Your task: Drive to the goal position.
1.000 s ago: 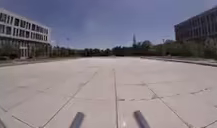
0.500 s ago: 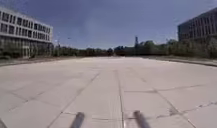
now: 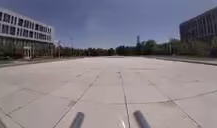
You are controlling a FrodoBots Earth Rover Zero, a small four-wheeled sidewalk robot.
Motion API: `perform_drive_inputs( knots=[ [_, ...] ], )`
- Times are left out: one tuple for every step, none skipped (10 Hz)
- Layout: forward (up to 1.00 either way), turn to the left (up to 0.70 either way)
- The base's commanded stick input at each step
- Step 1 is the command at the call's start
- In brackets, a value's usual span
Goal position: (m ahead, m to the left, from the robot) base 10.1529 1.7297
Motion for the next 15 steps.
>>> perform_drive_inputs(
  knots=[
    [0.85, 0.0],
    [0.85, 0.0],
    [0.85, 0.0],
    [0.85, 0.0],
    [0.85, 0.15],
    [0.85, 0.27],
    [0.85, 0.27],
    [0.85, 0.27],
    [0.85, 0.0],
    [0.85, 0.0],
    [0.85, 0.0],
    [0.85, 0.0],
    [0.85, 0.0],
    [0.85, 0.0],
    [0.85, 0.0]
  ],
)
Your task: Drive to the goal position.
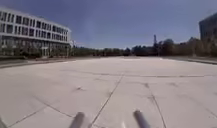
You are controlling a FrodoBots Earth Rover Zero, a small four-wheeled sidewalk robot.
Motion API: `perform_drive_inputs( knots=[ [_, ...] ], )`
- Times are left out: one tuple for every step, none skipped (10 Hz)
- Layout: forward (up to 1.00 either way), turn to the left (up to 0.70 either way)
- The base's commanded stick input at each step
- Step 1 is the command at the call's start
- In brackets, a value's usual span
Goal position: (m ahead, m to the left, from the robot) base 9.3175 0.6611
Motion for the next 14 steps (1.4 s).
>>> perform_drive_inputs(
  knots=[
    [0.85, 0.0],
    [0.85, 0.0],
    [0.85, 0.0],
    [0.85, 0.0],
    [0.85, -0.25],
    [0.85, -0.27],
    [0.85, 0.0],
    [0.85, 0.0],
    [0.85, 0.0],
    [0.85, 0.0],
    [0.85, 0.0],
    [0.85, 0.0],
    [0.85, 0.0],
    [0.85, 0.0]
  ],
)
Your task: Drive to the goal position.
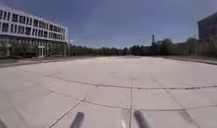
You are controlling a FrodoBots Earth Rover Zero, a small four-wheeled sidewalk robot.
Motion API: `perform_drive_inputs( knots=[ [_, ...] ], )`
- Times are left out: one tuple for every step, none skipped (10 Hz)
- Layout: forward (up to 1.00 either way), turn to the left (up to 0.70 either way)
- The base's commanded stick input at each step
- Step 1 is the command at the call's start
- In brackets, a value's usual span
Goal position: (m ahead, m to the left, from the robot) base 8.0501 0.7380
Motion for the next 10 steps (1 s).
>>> perform_drive_inputs(
  knots=[
    [0.85, 0.0],
    [0.85, 0.0],
    [0.85, 0.0],
    [0.85, 0.0],
    [0.85, 0.0],
    [0.85, 0.0],
    [0.85, 0.0],
    [0.85, 0.0],
    [0.85, 0.0],
    [0.85, 0.0]
  ],
)
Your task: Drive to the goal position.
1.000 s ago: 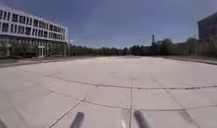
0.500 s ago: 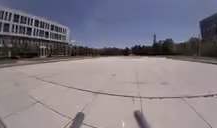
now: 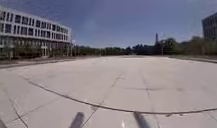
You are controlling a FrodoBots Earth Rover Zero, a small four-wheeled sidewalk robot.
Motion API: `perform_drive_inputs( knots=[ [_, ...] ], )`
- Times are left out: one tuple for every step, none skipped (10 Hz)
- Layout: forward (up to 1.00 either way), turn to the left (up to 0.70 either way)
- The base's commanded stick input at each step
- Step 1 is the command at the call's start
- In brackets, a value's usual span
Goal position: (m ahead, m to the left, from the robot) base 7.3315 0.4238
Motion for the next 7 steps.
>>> perform_drive_inputs(
  knots=[
    [0.85, 0.0],
    [0.85, 0.0],
    [0.85, 0.0],
    [0.85, 0.0],
    [0.85, 0.0],
    [0.85, 0.0],
    [0.85, 0.0]
  ],
)
